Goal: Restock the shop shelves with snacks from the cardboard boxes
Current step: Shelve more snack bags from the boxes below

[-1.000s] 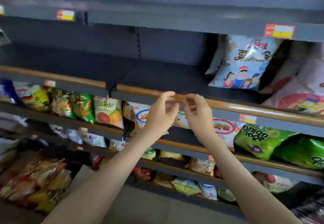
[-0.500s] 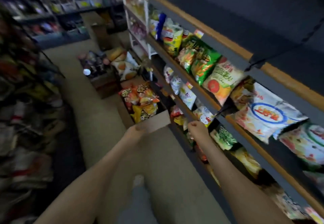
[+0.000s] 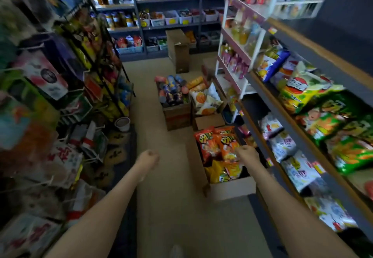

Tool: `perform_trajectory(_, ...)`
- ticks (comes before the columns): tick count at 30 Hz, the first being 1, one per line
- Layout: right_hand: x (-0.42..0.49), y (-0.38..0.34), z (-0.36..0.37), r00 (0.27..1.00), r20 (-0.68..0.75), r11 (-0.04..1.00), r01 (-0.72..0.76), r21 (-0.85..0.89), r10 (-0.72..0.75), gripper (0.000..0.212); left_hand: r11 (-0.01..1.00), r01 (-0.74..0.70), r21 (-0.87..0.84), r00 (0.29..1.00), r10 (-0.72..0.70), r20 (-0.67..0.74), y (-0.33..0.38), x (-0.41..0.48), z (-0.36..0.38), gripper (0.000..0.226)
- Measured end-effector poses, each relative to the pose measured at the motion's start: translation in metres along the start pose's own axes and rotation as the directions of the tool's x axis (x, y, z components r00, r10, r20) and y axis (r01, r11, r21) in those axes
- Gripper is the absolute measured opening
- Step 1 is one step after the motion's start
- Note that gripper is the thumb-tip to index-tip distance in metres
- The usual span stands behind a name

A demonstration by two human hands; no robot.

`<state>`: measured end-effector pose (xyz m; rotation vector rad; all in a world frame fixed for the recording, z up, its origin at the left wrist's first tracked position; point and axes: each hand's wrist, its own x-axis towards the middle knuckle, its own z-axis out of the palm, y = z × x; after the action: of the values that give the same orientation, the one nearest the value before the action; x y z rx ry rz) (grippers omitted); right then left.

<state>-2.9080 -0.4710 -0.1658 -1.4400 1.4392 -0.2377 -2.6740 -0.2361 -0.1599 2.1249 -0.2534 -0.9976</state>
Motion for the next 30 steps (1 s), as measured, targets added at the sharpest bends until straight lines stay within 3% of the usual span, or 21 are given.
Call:
perform_trajectory(7, 0.100, -0.093, 0.057, 0.997, 0.020, 0.994, -0.081, 0.078, 0.079, 0.026, 0.999, -0.038, 0.039, 0.999, 0.036, 0.037, 0.076, 0.127, -0.042, 0.032)
perform_trajectory(11, 0.186, -0.133, 0.079, 0.993, 0.028, 0.983, -0.115, 0.144, 0.112, 0.011, 0.995, -0.068, 0.074, 0.995, 0.062, 0.084, 0.132, 0.216, -0.034, 0.023)
perform_trajectory(14, 0.268, -0.170, 0.095, 0.993, 0.001, 0.976, -0.119, 0.184, 0.120, 0.014, 0.994, -0.087, 0.066, 0.990, 0.079, 0.115, 0.181, 0.292, -0.024, 0.024)
perform_trajectory(17, 0.341, -0.216, 0.104, 0.992, -0.028, 0.970, -0.116, 0.212, 0.124, 0.015, 0.996, -0.062, 0.069, 0.991, 0.053, 0.121, 0.235, 0.359, -0.017, 0.010)
perform_trajectory(25, 0.504, -0.311, 0.127, 0.991, -0.104, 0.996, -0.081, 0.024, 0.083, 0.010, 0.993, -0.047, 0.108, 0.967, 0.018, 0.254, 0.345, 0.544, 0.011, 0.016)
perform_trajectory(30, 0.626, -0.327, 0.151, 0.986, -0.131, 0.992, -0.108, -0.065, 0.099, 0.032, 0.987, -0.076, 0.140, 0.933, 0.021, 0.359, 0.390, 0.687, 0.065, 0.007)
